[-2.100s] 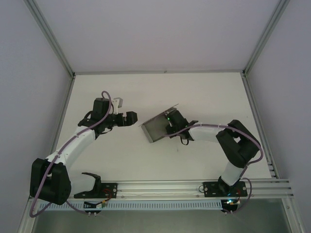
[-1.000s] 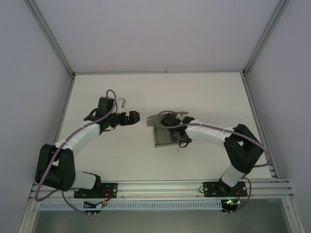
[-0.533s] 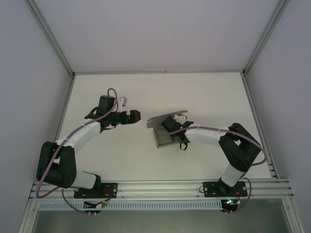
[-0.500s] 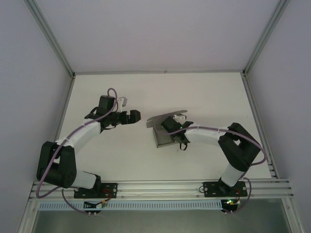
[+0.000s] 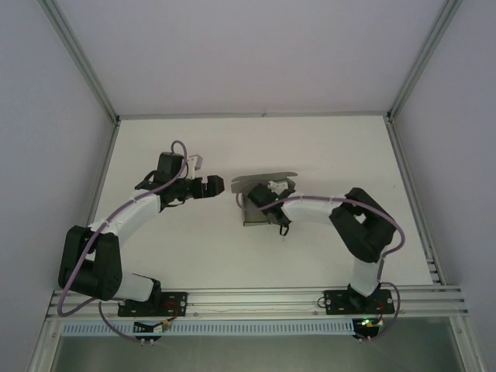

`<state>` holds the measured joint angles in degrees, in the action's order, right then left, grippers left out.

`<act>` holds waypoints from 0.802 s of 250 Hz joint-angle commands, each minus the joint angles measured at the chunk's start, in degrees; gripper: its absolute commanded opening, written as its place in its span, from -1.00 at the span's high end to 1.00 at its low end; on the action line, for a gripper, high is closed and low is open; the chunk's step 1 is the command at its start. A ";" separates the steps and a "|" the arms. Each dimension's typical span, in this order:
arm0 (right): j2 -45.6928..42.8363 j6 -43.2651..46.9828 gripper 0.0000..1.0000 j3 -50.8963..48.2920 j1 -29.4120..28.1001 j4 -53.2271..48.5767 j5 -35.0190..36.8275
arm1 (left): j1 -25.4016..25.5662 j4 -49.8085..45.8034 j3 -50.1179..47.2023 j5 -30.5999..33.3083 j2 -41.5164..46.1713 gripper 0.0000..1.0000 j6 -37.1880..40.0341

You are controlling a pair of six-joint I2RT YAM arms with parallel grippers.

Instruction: Assemble paper box

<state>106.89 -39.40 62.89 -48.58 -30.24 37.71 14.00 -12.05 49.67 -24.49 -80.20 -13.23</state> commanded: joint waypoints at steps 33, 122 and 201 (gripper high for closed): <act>10.96 -10.11 1.00 2.91 0.19 -17.06 0.34 | 0.59 -2.95 1.00 4.11 1.59 -1.00 0.45; 9.51 -9.35 1.00 4.74 0.24 -17.13 2.63 | 1.80 -3.50 1.38 5.81 1.89 -1.00 0.40; -4.19 -5.88 0.37 4.36 0.31 -11.90 -1.50 | 2.26 -3.01 2.49 3.67 1.83 -1.00 1.48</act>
<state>108.01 -46.13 67.31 -48.40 -42.26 39.27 15.75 -14.87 49.71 -19.66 -79.99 -13.13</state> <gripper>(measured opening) 0.280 0.998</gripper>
